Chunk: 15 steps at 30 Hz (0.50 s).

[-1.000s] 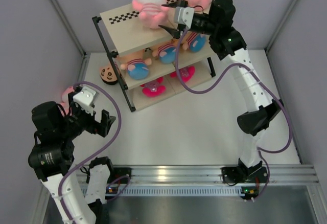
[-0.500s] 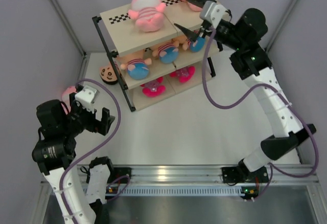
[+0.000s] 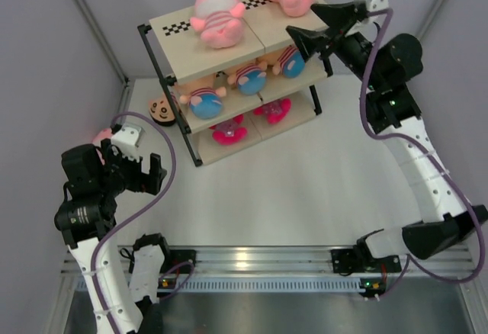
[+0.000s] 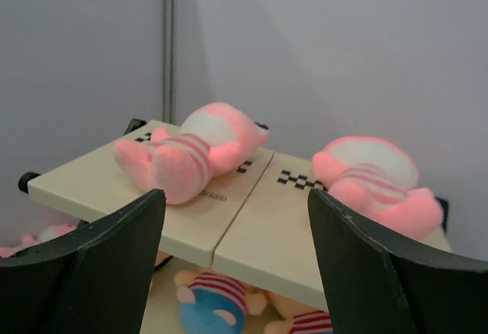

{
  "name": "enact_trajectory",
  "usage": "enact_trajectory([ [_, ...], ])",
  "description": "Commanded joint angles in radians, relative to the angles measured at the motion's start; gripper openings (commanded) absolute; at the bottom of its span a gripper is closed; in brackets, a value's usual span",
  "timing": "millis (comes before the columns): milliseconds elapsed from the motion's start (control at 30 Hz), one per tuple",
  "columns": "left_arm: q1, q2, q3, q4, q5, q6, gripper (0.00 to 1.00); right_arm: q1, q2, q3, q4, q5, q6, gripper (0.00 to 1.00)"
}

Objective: Place and organize the stuffed toys onto the shelf

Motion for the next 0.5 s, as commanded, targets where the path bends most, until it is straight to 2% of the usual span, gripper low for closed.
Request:
enact_trajectory([
  [0,0.006,0.004,0.018,0.061,-0.013,-0.036,0.97,0.078,0.128,0.115,0.069,0.041,0.232,0.76],
  [167,0.007,0.007,0.027,0.061,-0.018,-0.034,0.97,0.231,0.28,0.25,0.004,0.22,0.187,0.81],
  [267,0.007,0.007,0.032,0.061,-0.015,-0.034,0.97,0.267,0.334,0.26,0.036,0.287,0.183,0.82],
  [400,0.007,0.005,0.026,0.061,-0.024,-0.034,0.97,0.275,0.388,0.273,0.076,0.342,0.212,0.81],
  [467,0.007,0.002,0.023,0.061,-0.026,-0.034,0.97,0.276,0.409,0.284,0.095,0.363,0.226,0.75],
])
